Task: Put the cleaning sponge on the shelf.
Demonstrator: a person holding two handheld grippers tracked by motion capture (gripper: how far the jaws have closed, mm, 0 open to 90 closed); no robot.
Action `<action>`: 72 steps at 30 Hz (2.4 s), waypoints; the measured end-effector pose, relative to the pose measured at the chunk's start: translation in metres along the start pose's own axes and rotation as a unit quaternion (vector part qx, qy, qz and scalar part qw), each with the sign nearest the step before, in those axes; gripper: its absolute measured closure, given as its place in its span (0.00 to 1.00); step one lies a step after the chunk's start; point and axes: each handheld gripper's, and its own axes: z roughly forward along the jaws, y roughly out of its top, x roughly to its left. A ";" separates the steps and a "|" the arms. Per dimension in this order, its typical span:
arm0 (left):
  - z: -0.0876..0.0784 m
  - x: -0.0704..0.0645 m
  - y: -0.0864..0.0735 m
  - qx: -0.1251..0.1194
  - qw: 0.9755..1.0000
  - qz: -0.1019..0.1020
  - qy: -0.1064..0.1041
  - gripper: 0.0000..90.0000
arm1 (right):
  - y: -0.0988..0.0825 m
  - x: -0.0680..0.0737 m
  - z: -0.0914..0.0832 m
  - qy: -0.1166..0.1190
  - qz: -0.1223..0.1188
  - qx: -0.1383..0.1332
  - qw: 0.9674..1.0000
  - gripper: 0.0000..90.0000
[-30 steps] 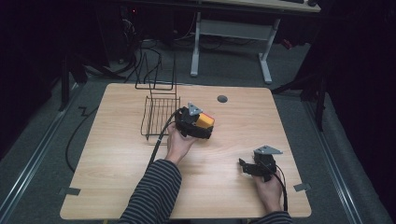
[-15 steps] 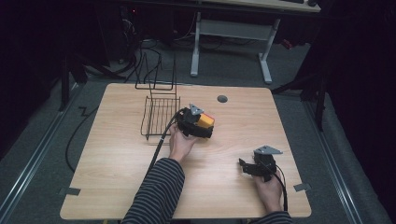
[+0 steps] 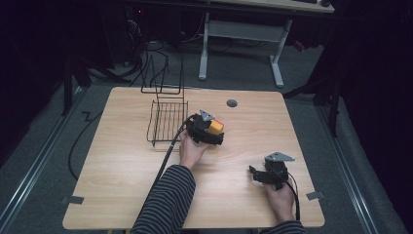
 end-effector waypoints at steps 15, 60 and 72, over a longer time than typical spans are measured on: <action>0.012 0.001 -0.005 0.004 1.000 -0.011 0.000 0.07 | 0.000 0.000 0.000 0.000 0.000 -0.001 1.000 0.28; 0.003 0.000 -0.002 0.004 1.000 0.019 -0.014 0.27 | 0.000 0.000 0.000 0.000 0.000 -0.001 1.000 0.28; -0.014 0.001 0.004 -0.008 0.999 0.028 -0.022 0.27 | 0.000 0.000 0.000 0.000 0.000 -0.001 1.000 0.28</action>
